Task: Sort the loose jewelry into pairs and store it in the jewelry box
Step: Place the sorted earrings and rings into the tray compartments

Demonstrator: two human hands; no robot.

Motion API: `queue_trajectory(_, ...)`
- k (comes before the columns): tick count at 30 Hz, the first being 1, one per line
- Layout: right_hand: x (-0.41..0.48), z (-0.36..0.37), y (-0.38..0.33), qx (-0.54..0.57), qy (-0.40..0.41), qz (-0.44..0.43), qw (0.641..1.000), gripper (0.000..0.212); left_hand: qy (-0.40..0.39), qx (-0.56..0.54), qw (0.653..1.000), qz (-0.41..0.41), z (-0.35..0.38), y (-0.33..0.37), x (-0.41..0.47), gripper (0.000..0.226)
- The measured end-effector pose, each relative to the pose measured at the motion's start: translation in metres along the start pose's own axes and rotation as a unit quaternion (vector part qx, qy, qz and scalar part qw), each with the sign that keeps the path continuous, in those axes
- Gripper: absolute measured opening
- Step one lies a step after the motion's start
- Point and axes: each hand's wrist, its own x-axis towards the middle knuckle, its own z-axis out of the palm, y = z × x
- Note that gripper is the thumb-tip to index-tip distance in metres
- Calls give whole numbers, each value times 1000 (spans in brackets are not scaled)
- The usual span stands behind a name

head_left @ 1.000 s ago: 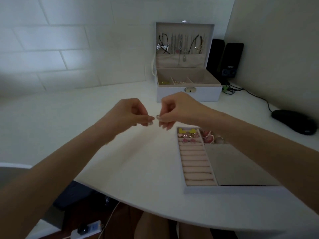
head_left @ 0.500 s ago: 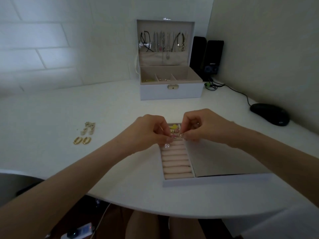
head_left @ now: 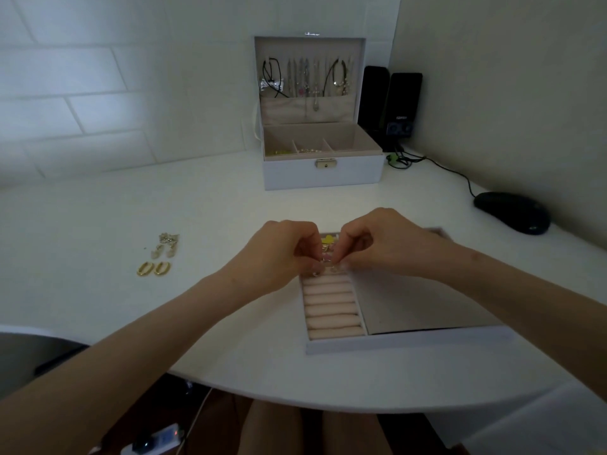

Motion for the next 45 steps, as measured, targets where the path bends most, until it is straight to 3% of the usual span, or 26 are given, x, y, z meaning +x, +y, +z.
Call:
queue_trajectory(8, 5, 7, 4, -93, 16, -46, 994, 13, 13, -7, 1000, 4, 1, -4, 3, 13)
queue_trajectory(20, 12, 14, 10, -147, 64, -101, 982, 10, 30, 1, 1000, 5, 4, -6, 4, 19)
queue_trajectory(30, 15, 18, 6, -213, 51, -48, 975, 8, 56, 96, 993, 39, 11, -5, 2, 12)
queue_trajectory(45, 17, 19, 13, -142, 75, -26, 987, 7, 47, 200, 977, 55, 5, 0, -1, 16)
